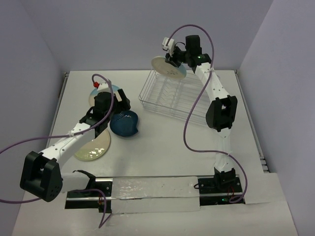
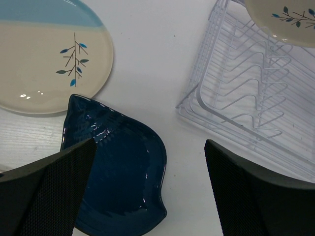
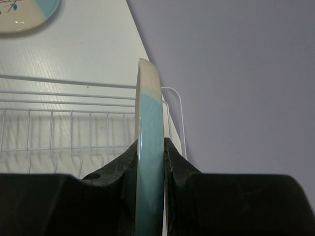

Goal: Load the plates into the dish rack

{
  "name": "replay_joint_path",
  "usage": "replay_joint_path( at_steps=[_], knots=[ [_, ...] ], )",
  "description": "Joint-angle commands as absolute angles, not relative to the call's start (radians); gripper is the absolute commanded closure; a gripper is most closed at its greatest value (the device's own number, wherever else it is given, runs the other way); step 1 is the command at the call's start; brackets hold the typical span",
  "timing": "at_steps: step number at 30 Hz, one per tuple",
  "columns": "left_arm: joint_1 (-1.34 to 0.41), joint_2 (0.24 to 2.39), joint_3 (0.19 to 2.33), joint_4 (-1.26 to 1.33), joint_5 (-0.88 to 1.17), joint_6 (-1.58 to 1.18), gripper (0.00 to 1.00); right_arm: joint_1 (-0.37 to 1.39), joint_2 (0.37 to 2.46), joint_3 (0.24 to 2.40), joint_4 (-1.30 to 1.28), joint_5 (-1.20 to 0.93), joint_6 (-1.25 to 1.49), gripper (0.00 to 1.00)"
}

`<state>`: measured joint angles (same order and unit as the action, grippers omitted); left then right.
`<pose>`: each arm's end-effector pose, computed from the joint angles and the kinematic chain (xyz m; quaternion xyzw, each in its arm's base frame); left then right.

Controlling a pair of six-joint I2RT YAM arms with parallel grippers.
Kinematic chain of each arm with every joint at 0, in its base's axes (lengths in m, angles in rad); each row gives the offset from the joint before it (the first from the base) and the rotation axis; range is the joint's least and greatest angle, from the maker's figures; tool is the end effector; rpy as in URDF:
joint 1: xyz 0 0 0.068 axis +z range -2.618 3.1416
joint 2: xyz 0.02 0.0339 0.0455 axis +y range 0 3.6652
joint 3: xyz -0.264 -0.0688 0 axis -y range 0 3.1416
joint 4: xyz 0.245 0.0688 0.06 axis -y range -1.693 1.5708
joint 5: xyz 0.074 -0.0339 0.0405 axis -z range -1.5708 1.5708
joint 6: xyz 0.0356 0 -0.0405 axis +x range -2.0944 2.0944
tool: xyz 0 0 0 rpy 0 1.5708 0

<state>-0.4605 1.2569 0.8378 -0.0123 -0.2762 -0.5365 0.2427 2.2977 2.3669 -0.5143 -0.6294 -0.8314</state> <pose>0.2597 -0.1180 0.2744 -0.1059 0.8306 -0.1536 0.5246 0.5079 0.1473 0.3433 -0.5533 0.6065 0.1033 0.5615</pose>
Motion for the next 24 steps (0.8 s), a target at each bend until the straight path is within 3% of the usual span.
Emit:
replay_joint_path(
  at_steps=[1,16,24],
  knots=[
    [-0.451,1.269,0.888,0.002,-0.268,-0.523,0.01,0.221,2.276,2.404,-0.367,-0.627,-0.866,1.0],
    [-0.451,1.295,0.897,-0.025,-0.256,-0.522,0.01,0.195,2.304,2.342,-0.285,-0.635,-0.761,1.0],
    [-0.451,1.302,0.902,-0.028,-0.252,-0.528,0.01,0.189,2.308,2.278,-0.185,-0.609,-0.7,0.94]
  ],
)
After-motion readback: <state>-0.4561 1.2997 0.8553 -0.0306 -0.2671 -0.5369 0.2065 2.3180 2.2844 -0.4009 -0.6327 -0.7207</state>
